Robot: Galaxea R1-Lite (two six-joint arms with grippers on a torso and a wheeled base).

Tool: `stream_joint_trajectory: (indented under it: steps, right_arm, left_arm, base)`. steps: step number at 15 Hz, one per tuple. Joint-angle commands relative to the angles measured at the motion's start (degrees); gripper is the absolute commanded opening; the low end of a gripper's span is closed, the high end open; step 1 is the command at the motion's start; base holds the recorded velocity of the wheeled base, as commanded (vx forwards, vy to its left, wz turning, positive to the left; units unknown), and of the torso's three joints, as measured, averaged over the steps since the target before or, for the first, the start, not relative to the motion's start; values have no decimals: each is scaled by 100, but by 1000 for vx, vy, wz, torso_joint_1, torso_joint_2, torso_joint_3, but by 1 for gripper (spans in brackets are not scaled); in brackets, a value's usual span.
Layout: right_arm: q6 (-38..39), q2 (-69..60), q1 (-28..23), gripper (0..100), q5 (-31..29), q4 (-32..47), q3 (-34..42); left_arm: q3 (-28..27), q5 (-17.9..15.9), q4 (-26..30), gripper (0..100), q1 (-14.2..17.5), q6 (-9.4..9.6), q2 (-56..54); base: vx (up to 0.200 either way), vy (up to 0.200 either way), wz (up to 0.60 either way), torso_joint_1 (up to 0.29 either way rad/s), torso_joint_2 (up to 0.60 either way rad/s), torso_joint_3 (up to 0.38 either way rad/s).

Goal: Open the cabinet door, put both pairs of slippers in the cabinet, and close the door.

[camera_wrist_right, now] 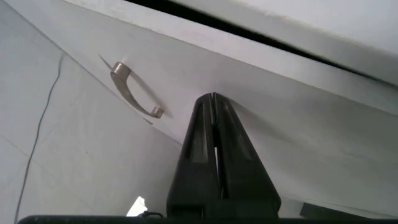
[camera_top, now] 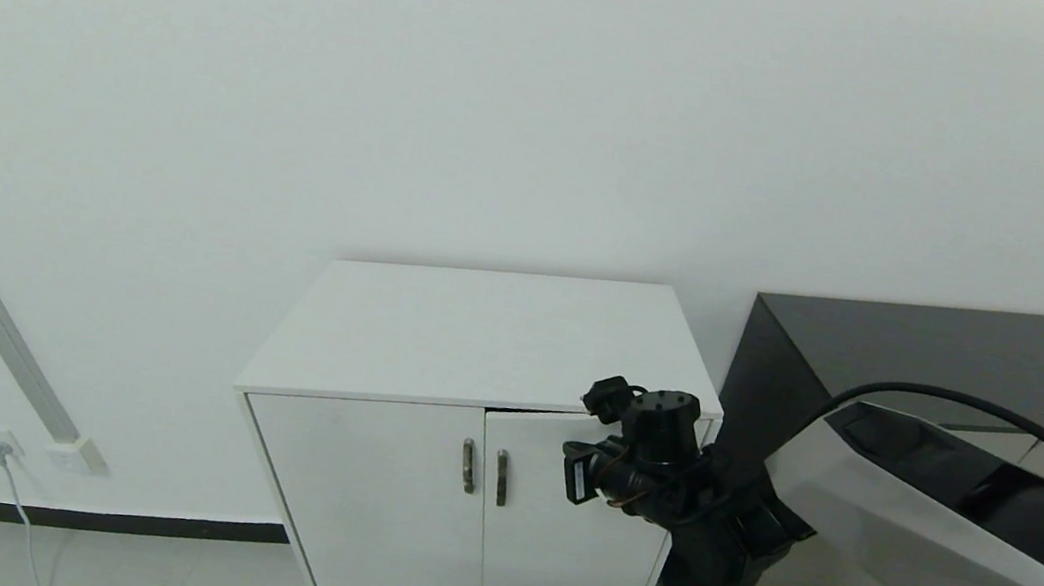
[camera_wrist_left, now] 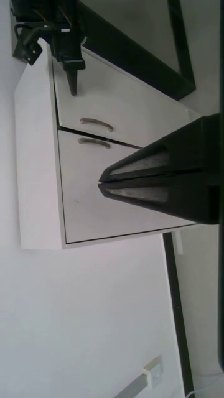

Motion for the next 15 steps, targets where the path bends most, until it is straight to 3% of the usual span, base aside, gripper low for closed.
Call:
stream_joint_trajectory:
  steps: [1,15]
  right_arm:
    - [0,41,-28,0,-3,-7,-59]
    - [0,181,-99,0,-3,-7,-182]
  left_arm:
    - [7,1,2,0,-7,-1,-1]
    - [-1,1,2,0,-7,-1,-1]
  base:
    - [0,0,0,0,0,0]
    - [0,0,0,0,0,0]
